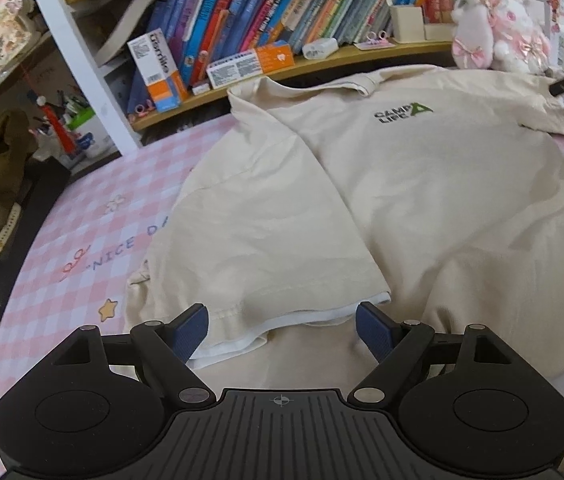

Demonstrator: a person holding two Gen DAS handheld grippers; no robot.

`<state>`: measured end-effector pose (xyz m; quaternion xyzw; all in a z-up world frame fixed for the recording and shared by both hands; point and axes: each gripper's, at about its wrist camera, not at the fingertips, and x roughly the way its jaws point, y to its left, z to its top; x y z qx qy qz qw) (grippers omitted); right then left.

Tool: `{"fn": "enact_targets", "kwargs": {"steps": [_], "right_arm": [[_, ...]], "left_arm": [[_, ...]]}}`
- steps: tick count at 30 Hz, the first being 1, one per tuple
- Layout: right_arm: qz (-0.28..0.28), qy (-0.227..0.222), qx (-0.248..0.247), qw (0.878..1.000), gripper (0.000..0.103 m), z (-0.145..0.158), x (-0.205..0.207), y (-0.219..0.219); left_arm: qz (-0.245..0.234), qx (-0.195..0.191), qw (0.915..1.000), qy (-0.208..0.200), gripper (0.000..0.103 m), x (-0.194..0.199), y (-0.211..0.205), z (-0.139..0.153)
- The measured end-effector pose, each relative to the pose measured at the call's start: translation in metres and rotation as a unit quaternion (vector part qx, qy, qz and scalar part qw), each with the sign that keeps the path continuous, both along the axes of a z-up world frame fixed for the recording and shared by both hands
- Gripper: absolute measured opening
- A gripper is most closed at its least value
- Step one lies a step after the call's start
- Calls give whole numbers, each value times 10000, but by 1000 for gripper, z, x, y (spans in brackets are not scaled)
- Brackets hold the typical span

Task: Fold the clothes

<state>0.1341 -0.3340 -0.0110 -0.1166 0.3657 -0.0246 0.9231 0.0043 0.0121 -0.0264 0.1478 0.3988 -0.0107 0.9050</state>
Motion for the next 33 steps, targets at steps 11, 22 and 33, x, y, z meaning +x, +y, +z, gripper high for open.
{"fn": "enact_targets", "kwargs": {"steps": [11,22,33], "right_arm": [[1739,364,707,9816,68,4,-124,83],[1675,951,891,9772,63,-25,-160,91],[1638,930,968,9773,63,-27,-165,86]], "left_arm": [[-79,177,9994,-287,83,-12,-33,5],[-25,305,9986,-430,83,-22,-46,11],[-171,546,9984,-41,68,-4,-51,-3]]}}
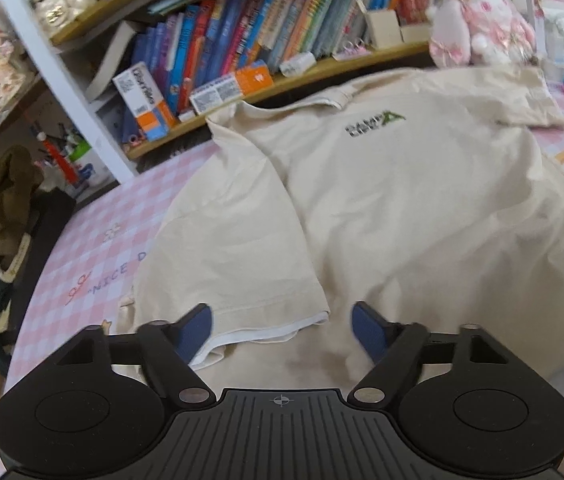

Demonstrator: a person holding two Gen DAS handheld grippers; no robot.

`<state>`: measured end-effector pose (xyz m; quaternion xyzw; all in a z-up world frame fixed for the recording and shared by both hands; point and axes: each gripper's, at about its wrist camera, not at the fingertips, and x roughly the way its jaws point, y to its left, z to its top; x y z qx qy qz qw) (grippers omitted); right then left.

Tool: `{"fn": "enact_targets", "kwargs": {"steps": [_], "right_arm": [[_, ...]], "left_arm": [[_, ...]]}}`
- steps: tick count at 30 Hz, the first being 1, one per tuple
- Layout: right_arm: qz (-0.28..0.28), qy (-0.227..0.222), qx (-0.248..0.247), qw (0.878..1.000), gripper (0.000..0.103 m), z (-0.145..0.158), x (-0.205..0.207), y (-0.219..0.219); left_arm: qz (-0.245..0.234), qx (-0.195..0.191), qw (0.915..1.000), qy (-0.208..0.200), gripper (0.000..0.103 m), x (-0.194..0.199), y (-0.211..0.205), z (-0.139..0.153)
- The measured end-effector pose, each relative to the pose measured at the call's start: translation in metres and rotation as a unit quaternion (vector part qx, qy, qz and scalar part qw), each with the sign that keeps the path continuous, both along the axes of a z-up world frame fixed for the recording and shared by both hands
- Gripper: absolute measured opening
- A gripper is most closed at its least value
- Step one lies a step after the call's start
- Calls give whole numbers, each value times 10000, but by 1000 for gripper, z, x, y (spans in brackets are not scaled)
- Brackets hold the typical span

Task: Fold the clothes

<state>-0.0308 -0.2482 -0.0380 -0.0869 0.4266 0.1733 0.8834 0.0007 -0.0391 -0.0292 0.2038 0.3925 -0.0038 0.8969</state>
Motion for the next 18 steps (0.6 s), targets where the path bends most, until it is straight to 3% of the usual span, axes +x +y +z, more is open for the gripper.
{"fn": "enact_targets", "kwargs": {"steps": [7,9,10,11,12,15,18], "right_arm": [[-128,24,-16,9999,63,1,-5,1],[-211,45,-21,9998,64,1,-6,2],[-257,60,-27,9996,64,1,-6,2],[-303,76,-34,9995,64,1,-6,2],[-357,93,-43,9993,65,2,-6,3],[-565,152,-93,9982,65,2,-5,6],[-855,223,-157,9960,66,3,-4,10]], "left_arm": [[-207,158,9994,215,52,13,-1,-17],[-290,162,9991,254,42,16,0,-21],[-348,102,9990,273,28,17,2,-21],[-406,-16,9988,277,14,17,6,-19],[-393,-180,9988,222,6,18,15,-14],[-200,-763,9969,-22,4,21,51,6],[374,-1489,9875,-346,3,38,123,24]]}}
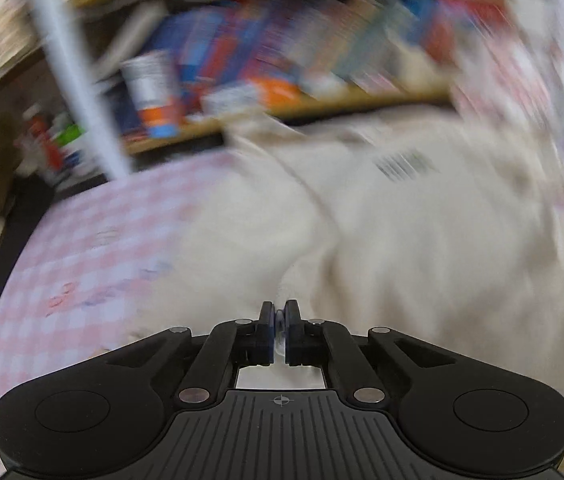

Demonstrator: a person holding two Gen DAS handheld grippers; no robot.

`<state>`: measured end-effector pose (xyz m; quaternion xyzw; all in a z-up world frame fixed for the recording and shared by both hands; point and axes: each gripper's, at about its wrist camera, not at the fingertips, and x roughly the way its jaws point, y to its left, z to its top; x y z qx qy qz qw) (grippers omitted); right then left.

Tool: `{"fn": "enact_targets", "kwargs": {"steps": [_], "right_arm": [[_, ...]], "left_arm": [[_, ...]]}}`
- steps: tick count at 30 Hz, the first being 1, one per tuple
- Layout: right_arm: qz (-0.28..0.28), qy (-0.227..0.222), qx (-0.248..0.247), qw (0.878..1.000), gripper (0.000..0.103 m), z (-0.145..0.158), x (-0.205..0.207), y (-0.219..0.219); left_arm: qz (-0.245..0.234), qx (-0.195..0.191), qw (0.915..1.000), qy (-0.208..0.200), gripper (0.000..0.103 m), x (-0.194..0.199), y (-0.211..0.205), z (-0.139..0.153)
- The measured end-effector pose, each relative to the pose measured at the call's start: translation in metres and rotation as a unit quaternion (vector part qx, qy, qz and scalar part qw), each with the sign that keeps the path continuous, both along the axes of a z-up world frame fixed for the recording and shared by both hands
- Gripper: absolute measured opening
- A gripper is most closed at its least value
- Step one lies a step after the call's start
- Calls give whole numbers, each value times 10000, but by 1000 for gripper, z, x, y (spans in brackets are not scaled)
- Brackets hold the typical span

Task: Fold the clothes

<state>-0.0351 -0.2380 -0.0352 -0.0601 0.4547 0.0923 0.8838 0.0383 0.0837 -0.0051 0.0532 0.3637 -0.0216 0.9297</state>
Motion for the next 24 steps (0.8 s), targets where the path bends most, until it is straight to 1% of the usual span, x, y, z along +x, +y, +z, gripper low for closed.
{"fn": "enact_targets", "kwargs": {"steps": [1,2,4,5,7,9,11,12,15,17,21,24], "right_arm": [[-115,22,-33,9999,66,0,0,2],[-246,54,-71,9997,66,1,1,5],[-534,132,-157,9984,66,2,3,12],[-661,168,-192,9975,66,3,3,15],[-928,248,-261,9950,64,4,4,20],[-1195,333,-314,9918,63,5,5,26],[-1418,411,-349,9884,63,6,4,33],[-1522,447,-370,9866,63,6,3,37],[-1747,557,-401,9822,63,7,1,47],[-1818,651,-348,9806,63,8,-1,54],[-1840,849,-179,9791,62,9,-4,73],[-1746,922,-62,9803,62,9,-5,89]], "left_arm": [[214,-206,9995,-84,3,7,26,6],[409,-317,9985,-170,3,17,51,11],[778,-439,9954,-346,3,38,103,17],[940,-431,9937,-426,3,49,127,18],[1244,-276,9905,-520,3,72,168,16],[1539,-238,9864,-519,2,99,206,14],[1687,-301,9843,-413,2,124,234,8],[1683,-286,9847,-358,2,135,243,4],[1600,-118,9867,-243,2,160,251,-8],[1588,-114,9870,-211,2,174,258,-15],[1750,-111,9845,-104,2,194,270,-28],[1728,139,9849,46,3,202,273,-41]]}}
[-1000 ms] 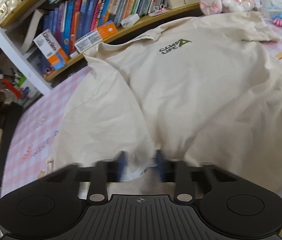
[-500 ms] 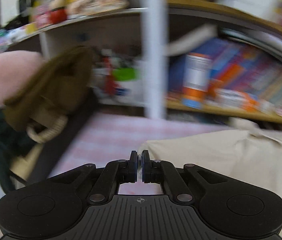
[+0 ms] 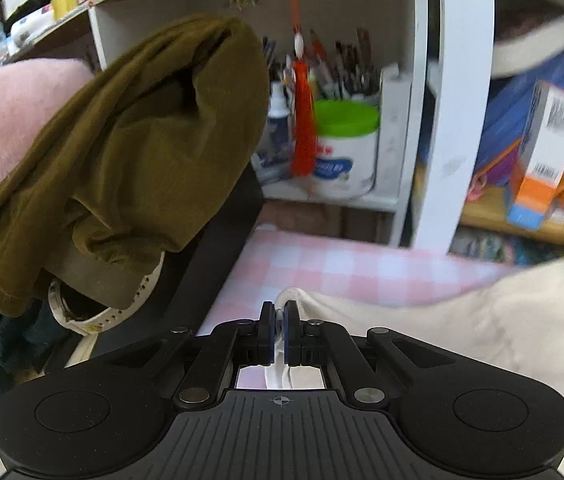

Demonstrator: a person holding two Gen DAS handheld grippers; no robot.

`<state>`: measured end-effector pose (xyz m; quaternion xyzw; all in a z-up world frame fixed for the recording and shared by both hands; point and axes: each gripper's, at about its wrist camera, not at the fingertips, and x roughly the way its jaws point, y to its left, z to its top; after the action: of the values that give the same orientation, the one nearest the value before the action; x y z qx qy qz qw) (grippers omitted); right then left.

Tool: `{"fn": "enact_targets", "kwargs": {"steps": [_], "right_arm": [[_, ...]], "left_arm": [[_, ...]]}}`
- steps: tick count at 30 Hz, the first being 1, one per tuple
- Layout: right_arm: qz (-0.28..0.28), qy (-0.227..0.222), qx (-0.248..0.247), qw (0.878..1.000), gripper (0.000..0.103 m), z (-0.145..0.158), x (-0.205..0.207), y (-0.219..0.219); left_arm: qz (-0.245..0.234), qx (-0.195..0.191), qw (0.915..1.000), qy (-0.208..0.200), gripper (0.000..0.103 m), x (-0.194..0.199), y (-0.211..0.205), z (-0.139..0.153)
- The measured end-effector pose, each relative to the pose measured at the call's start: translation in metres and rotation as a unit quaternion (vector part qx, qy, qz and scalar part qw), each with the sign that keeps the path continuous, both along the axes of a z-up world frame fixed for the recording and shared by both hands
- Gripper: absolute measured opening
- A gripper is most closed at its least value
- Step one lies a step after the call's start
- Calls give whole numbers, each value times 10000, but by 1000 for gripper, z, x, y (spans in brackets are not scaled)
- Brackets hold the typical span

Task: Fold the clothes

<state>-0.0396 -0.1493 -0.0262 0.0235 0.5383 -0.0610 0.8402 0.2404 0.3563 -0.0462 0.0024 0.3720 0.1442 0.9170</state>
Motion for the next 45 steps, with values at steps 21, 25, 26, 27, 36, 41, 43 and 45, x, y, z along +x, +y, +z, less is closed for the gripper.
{"fn": "enact_targets", "kwargs": {"steps": [21,25,26,27,36,41,43,45], "right_arm": [[20,-83,30,10000,65,-3,1,1],[30,-121,124,9998,65,-5,0,-3],[23,-123,154,9998,65,-5,0,-4],[16,-126,184,9997,65,-5,0,-5],[-27,-157,265,9995,67,-6,-2,-6],[34,-167,284,9995,67,-6,-5,-8],[66,-159,285,9994,68,-6,-5,-9],[88,-159,277,9995,68,-6,-5,-9]], "left_arm": [[-3202,-1425,9362,260,24,17,-234,-4],[-3457,-1950,9149,742,24,40,-295,-25],[-3454,-2024,9124,845,24,49,-306,-29],[-3460,-2067,9107,900,24,58,-316,-30],[-2619,-2086,9419,258,24,152,-352,10],[-2917,-2003,9353,-79,25,135,-319,28],[-2931,-1865,9377,-37,24,125,-301,24],[-2777,-1826,9431,22,24,119,-280,18]]}}
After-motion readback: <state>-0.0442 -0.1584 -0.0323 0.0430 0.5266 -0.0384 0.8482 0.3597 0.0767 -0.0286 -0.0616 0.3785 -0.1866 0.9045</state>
